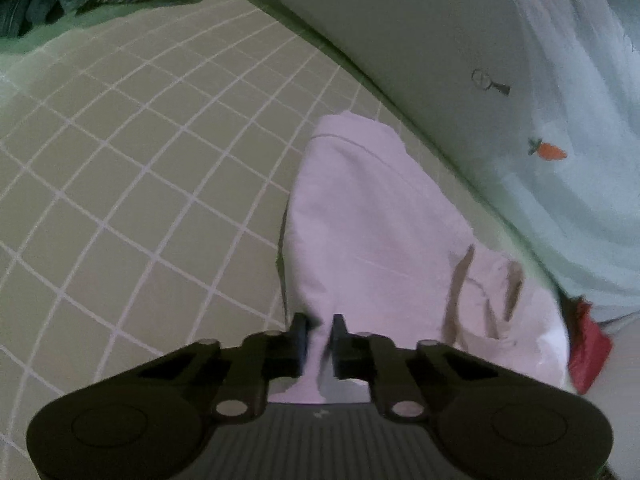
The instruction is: Fold clothes
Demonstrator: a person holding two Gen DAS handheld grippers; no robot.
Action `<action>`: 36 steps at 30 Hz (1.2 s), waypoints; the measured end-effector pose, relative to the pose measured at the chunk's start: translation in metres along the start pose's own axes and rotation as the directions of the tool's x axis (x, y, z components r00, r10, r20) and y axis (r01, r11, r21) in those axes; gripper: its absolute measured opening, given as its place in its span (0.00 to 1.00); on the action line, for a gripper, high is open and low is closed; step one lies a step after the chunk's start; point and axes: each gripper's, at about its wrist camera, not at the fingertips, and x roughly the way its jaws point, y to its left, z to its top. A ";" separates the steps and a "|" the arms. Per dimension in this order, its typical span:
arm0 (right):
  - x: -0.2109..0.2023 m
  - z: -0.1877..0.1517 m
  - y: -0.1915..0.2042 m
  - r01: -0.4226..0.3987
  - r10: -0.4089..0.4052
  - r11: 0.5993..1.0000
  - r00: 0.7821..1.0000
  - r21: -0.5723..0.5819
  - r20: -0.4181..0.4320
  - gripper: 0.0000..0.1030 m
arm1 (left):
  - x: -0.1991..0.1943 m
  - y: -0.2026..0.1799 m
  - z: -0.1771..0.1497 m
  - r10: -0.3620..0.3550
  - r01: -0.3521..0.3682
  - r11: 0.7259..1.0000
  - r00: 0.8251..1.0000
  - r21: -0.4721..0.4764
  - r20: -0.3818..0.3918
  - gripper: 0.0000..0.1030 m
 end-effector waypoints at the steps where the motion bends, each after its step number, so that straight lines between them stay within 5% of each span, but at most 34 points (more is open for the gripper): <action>1: -0.002 -0.001 -0.003 0.001 -0.001 1.000 1.000 0.001 -0.002 0.99 | -0.003 -0.002 -0.001 -0.014 0.015 1.000 1.000 -0.014 0.006 0.07; 7: -0.009 -0.009 -0.024 -0.005 0.006 1.000 1.000 0.020 -0.028 0.99 | -0.026 -0.036 -0.003 -0.135 0.137 0.990 0.990 -0.030 0.042 0.06; 16: 0.000 -0.005 -0.073 -0.017 0.021 0.997 0.998 0.078 -0.051 0.99 | -0.020 -0.141 -0.016 -0.320 0.320 0.947 0.947 0.015 0.025 0.06; 23: 0.018 0.008 -0.127 -0.029 0.035 0.995 0.998 0.094 -0.060 0.99 | 0.040 -0.211 -0.065 -0.352 0.352 0.936 0.934 -0.007 -0.066 0.06; 26: 0.029 0.017 -0.155 -0.038 0.043 0.996 0.997 0.084 -0.062 0.99 | 0.075 -0.216 -0.088 -0.329 0.319 0.941 0.940 -0.110 -0.092 0.06; 31: 0.047 0.028 -0.188 -0.050 0.052 0.998 0.996 0.035 -0.070 0.99 | 0.102 -0.215 -0.108 -0.256 0.243 0.947 0.966 -0.211 -0.037 0.10; 36: 0.062 0.035 -0.205 -0.083 0.084 0.996 0.992 0.019 -0.090 0.99 | 0.103 -0.211 -0.116 -0.247 0.240 0.921 0.969 -0.308 0.015 0.11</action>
